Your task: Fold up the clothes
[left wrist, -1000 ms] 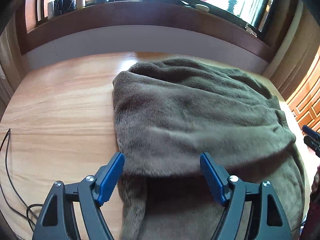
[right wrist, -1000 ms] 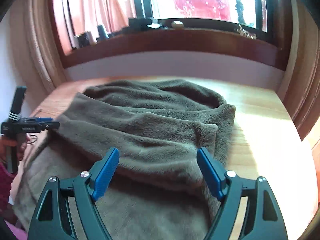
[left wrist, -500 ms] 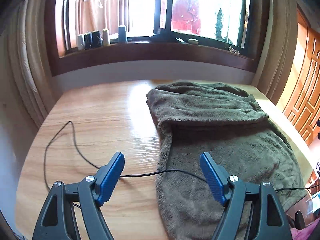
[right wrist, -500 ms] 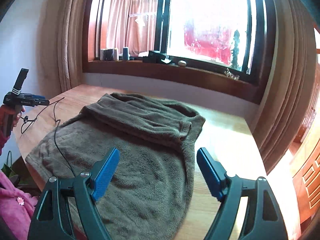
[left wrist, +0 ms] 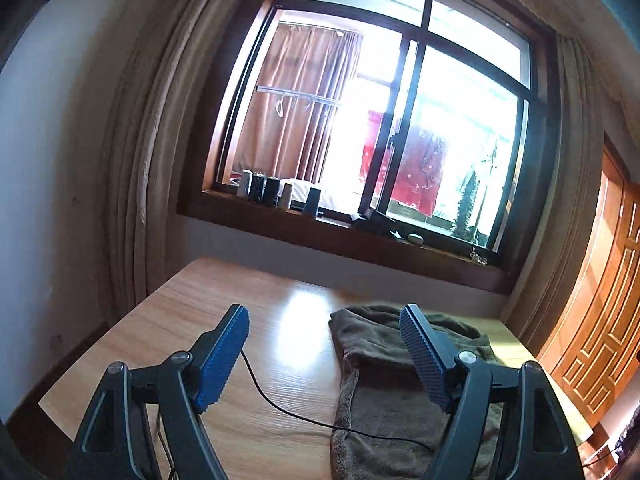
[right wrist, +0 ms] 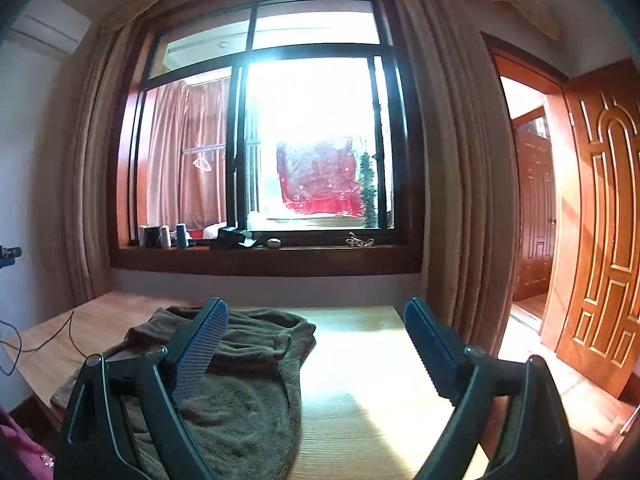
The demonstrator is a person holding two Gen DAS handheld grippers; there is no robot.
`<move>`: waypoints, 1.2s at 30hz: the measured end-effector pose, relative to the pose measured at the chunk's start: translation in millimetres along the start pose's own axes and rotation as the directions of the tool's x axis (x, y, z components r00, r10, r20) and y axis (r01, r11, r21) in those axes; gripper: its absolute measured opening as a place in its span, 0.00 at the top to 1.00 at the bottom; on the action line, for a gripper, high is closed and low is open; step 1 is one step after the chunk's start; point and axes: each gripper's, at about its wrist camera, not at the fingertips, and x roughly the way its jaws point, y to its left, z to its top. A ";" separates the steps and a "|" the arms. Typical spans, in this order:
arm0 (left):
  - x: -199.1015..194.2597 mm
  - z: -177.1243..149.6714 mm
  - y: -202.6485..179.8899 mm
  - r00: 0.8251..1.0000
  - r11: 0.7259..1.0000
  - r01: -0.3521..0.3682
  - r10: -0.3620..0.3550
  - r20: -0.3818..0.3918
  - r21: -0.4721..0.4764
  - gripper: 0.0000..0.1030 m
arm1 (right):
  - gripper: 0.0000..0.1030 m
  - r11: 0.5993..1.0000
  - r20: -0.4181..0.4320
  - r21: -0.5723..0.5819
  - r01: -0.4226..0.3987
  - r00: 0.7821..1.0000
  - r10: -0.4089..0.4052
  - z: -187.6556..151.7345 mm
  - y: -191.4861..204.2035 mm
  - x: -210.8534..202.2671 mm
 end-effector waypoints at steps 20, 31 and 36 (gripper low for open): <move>-99.0 47.8 -10.3 0.972 0.997 -0.052 0.038 0.233 0.052 0.17 | 0.01 0.874 0.230 0.361 0.325 0.877 -0.421 19.8 -105.2 -115.9; -173.4 73.3 5.4 0.888 0.980 -0.198 0.191 0.419 -0.028 0.17 | 0.01 0.631 0.257 0.630 0.452 0.646 -0.719 18.3 -164.3 -203.4; -176.8 83.0 32.9 0.897 0.975 -0.199 0.221 0.383 -0.097 0.17 | 0.01 0.547 0.165 0.603 0.581 0.580 -0.797 13.4 -185.7 -206.4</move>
